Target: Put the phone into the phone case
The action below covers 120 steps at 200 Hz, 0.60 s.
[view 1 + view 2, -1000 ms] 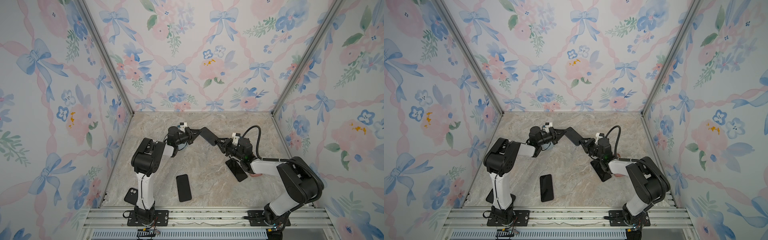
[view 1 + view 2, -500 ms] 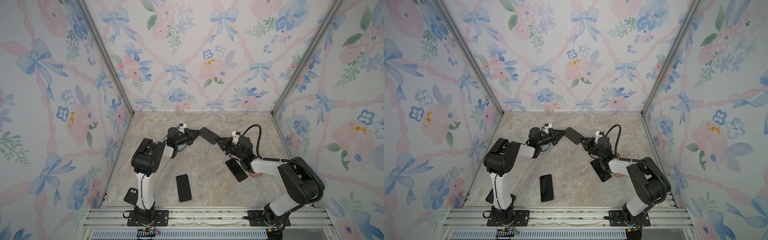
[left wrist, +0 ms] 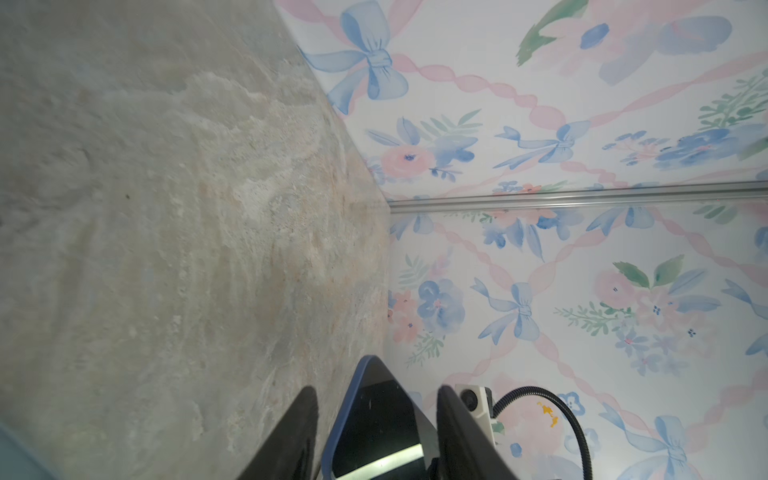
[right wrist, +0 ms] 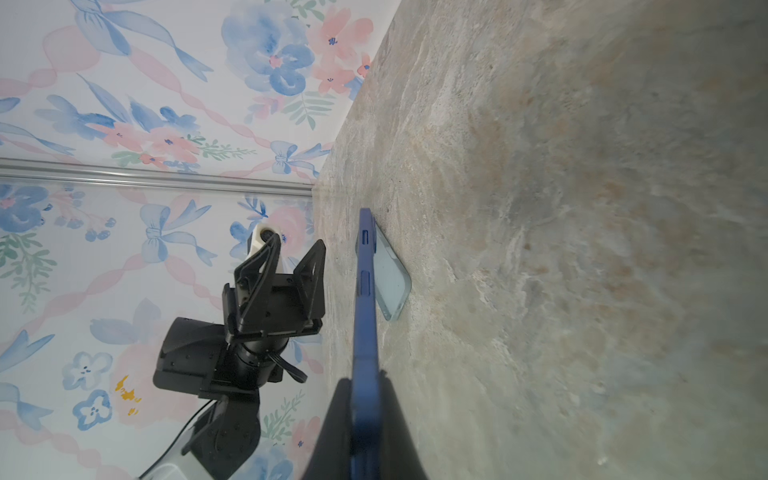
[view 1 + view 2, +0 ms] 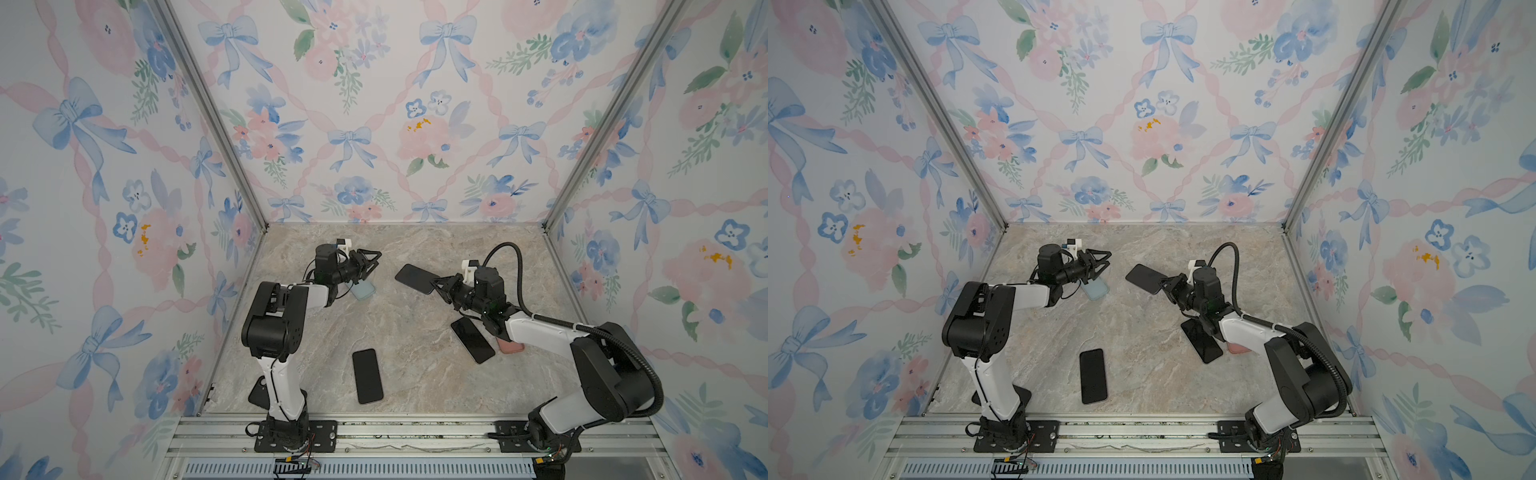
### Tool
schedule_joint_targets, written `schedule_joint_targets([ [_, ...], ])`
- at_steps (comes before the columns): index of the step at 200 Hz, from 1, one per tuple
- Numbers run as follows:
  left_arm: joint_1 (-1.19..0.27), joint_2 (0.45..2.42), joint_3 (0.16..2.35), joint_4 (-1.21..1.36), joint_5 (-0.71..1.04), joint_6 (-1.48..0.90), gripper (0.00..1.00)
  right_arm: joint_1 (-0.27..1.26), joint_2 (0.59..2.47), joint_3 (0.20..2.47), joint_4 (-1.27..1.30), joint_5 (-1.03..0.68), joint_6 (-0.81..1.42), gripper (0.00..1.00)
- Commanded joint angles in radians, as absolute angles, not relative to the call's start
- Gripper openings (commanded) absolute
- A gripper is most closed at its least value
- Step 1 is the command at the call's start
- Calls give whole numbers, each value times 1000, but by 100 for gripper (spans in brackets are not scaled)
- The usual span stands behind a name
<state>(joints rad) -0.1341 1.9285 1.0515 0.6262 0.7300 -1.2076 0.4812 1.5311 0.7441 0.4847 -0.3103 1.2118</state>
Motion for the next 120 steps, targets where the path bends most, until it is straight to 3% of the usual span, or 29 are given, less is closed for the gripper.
schedule_joint_targets([
  [1, -89, 1930, 1159, 222, 665, -918, 55, 510, 1491, 813, 386, -331, 1100, 5],
  [36, -47, 2030, 1380, -127, 566, -692, 61, 529, 1510, 845, 377, -364, 1064, 5],
  [84, 27, 2119, 1473, -211, 519, -609, 67, 569, 1555, 892, 368, -404, 1007, 5],
  [120, 65, 2195, 1531, -222, 576, -603, 67, 589, 1563, 927, 315, -410, 950, 5],
])
